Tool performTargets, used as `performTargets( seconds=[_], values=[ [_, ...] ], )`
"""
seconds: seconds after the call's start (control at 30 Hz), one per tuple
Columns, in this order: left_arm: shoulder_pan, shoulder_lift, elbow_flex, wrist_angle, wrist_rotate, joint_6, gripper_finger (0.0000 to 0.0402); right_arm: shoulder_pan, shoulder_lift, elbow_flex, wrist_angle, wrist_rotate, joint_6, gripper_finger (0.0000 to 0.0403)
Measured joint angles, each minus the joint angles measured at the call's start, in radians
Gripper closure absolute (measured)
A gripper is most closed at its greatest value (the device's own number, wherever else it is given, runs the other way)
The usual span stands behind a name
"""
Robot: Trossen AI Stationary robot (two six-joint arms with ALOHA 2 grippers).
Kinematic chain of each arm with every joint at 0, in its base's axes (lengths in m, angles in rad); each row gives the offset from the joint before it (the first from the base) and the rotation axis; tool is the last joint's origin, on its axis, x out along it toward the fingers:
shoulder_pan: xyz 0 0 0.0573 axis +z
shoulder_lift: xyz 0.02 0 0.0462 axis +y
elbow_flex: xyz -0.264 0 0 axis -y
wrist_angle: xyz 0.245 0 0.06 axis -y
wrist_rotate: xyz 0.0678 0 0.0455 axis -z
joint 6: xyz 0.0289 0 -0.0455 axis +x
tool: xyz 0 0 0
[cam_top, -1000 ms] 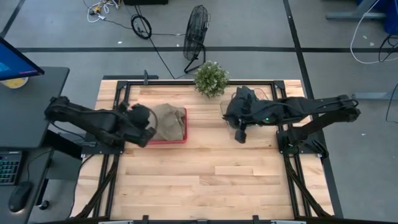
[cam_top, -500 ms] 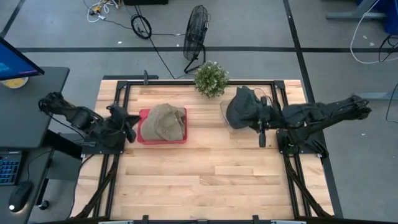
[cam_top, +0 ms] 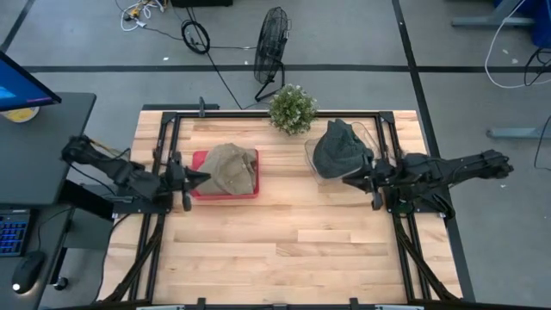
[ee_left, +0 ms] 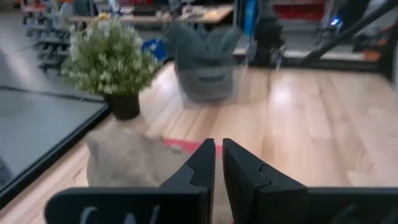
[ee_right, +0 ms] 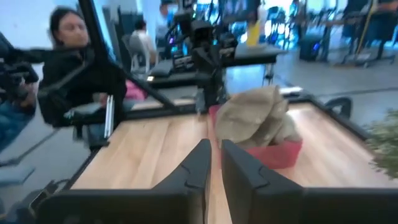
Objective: Pick & Place hat
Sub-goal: Return to Home Position
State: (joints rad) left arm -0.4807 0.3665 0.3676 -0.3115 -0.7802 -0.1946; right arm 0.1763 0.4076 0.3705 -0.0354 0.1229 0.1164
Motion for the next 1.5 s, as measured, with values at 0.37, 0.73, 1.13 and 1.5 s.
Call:
performTargets(
  seconds=[0.37, 0.73, 1.13, 1.5],
  values=[
    [0.013, -0.113, -0.040, 0.194, 0.156, 0.148, 0.0369, -0.026, -0.276, -0.271, 0.205, -0.091, -0.036, 0.0360],
    [0.018, -0.167, -0.229, 0.478, 0.208, 0.349, 0.0369, -0.029, -0.369, -0.328, 0.192, -0.088, -0.051, 0.0360],
    [0.112, -0.238, -0.273, 0.462, 0.344, 0.289, 0.0369, -0.047, -0.407, -0.328, 0.095, -0.087, -0.036, 0.0360],
    [0.161, -0.238, -0.357, 0.544, 0.437, 0.293, 0.0369, -0.047, -0.407, -0.329, 0.056, -0.086, -0.027, 0.0360]
  ],
)
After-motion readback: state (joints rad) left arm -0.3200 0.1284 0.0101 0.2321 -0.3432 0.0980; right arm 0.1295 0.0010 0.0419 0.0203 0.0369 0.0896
